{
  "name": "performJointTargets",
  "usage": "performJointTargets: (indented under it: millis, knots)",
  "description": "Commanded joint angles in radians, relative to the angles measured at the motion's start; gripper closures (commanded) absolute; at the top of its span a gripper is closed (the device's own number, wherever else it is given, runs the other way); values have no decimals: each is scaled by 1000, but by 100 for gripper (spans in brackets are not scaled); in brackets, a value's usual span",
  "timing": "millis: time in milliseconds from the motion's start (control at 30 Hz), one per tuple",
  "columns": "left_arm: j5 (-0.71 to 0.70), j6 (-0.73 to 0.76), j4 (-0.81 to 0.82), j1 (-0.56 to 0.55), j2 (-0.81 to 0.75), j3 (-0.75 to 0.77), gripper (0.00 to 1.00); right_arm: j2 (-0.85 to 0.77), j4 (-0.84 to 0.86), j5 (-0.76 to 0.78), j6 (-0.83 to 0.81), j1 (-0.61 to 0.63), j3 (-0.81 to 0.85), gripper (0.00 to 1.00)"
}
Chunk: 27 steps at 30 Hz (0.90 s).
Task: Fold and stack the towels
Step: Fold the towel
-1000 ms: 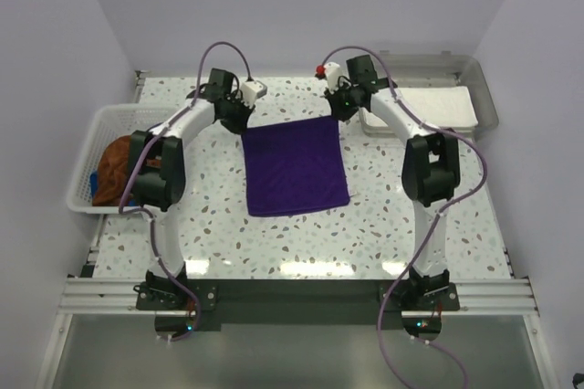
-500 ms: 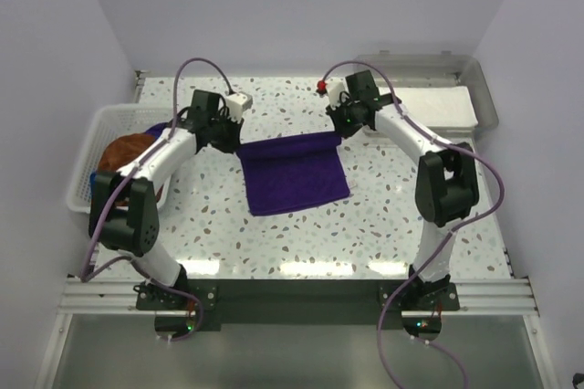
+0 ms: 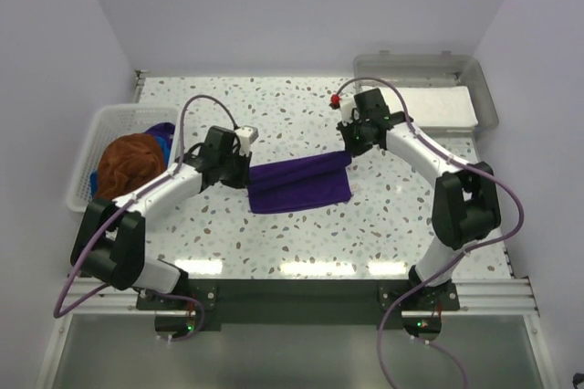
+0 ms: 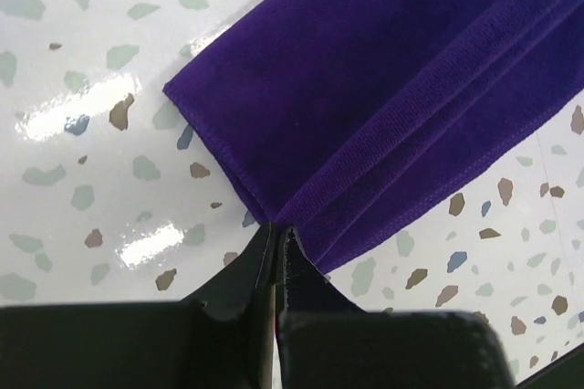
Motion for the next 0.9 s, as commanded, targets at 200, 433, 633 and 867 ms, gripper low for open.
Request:
performJointTargets:
  millis: [200,433,633,867]
  knots:
    - [-138,-68,-14,14,-21,-37,100,-72,79,-5,124,-14,-182,100]
    - [-99,-71,-43,12,-4,-46,100,-79,96,-15,138,-14,-226,100]
    - [-116,-77,-46,14,-7,-42,100,-95,90,-33,161,-14,-203,100]
    - [-135,-65,-101,14,-19,38,100,-137,66,-28,174,-13,-171,100]
